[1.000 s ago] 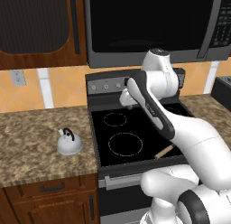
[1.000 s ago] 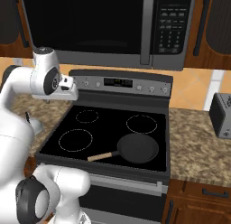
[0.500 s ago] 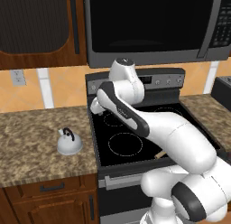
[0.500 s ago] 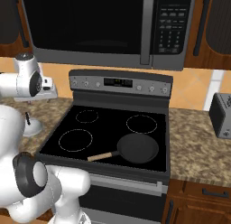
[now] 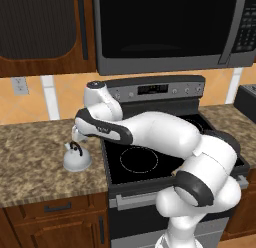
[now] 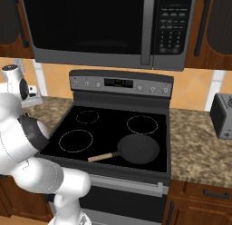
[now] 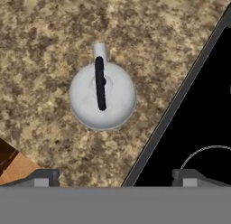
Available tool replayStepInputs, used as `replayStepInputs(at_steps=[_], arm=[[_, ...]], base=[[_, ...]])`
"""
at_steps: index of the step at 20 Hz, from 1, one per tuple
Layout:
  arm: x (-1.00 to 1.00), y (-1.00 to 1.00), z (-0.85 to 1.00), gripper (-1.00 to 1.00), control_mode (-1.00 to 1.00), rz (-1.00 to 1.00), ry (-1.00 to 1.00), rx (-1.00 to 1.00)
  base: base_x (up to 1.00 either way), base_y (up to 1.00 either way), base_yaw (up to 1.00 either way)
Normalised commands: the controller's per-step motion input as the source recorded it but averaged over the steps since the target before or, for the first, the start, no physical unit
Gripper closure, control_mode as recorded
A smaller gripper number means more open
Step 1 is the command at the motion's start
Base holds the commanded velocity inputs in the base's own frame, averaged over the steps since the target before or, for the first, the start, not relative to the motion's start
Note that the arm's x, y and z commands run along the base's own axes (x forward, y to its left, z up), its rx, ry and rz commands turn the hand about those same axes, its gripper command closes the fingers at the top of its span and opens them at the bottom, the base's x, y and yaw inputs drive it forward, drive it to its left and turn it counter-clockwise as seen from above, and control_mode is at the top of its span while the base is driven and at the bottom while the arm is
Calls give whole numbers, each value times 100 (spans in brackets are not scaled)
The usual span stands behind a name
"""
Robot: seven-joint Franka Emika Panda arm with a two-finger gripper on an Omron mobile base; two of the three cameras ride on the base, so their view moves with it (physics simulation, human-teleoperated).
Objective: Pick the kettle from the counter and place it on a stove burner. Then turn the burner on.
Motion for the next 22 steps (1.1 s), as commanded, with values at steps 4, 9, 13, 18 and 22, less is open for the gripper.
replayStepInputs(at_steps=[4,9,13,18,22], arm=[[0,50,-24,-100,-100,0,13,-10],[1,5,-24,-100,-100,0,6,-1],[14,0,-41,-100,-100,0,0,0],[16,1,-29,-100,-100,0,0,0],[31,12,-37,-100,-100,0,0,2]], base=[[0,0,0],[0,0,0],[0,0,0],[0,0,0],[0,0,0]])
